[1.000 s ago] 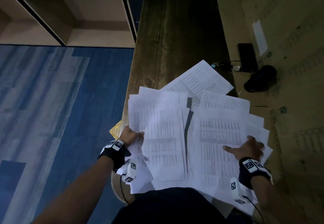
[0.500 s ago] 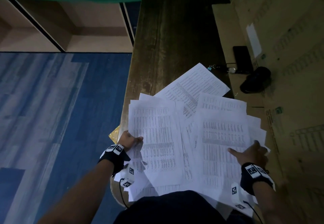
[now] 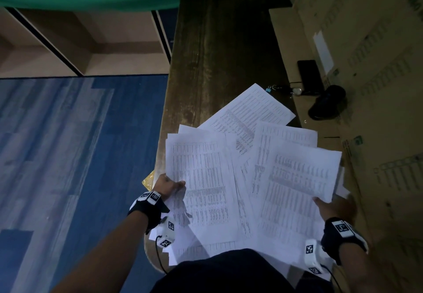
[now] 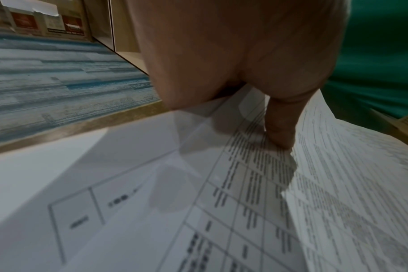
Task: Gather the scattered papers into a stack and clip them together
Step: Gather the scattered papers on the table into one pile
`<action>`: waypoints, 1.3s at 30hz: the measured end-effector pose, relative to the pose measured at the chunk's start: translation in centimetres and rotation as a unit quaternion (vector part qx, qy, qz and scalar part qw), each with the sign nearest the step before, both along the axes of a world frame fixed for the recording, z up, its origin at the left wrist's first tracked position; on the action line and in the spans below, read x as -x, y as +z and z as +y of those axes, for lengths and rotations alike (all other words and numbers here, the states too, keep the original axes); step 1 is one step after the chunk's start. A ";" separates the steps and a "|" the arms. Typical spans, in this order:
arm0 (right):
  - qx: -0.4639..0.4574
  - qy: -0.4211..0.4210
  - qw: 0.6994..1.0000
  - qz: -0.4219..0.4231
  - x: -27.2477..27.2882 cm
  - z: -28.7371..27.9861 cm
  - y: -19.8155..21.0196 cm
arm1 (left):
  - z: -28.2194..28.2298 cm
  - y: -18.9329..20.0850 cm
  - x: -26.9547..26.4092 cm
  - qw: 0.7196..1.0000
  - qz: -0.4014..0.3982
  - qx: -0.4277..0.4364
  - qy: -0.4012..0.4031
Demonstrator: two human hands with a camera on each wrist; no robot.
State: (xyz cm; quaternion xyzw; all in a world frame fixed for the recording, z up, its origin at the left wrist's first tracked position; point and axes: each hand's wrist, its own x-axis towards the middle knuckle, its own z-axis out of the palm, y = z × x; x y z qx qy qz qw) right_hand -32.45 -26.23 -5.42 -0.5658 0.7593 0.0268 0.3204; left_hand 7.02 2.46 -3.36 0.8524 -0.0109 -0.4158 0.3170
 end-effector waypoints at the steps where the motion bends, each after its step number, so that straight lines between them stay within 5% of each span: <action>1: 0.014 0.039 0.999 0.019 0.2 -0.5 -0.7 | -0.1 0.1 0.1 1.000 0.000 0.001 -0.001; 7: 0.033 0.187 0.982 -0.023 -4.9 -1.5 2.8 | -0.5 0.9 0.5 1.000 -0.001 -0.004 -0.001; 17: 0.019 0.127 0.981 -0.142 -12.3 -8.9 4.4 | -3.7 1.6 0.1 1.000 -0.018 -0.001 -0.001; 25: 0.016 0.086 0.975 -0.202 -14.5 -9.0 5.6 | -3.3 1.5 0.4 1.000 0.011 0.004 -0.002; 30: -0.062 0.231 0.954 -0.181 -14.8 -6.0 7.4 | -2.9 1.9 0.5 0.998 0.042 0.030 0.030; 33: 0.026 0.291 0.941 -0.168 -14.6 -5.8 9.2 | -2.9 2.2 0.7 0.998 0.041 0.033 0.030; 36: 0.096 0.244 0.904 -0.338 -15.2 -5.7 14.3 | -2.8 2.5 0.8 0.995 0.062 0.057 0.045; 39: 0.033 0.207 0.803 -0.558 -16.0 -4.6 21.0 | -2.8 2.3 1.2 0.993 0.070 0.073 0.056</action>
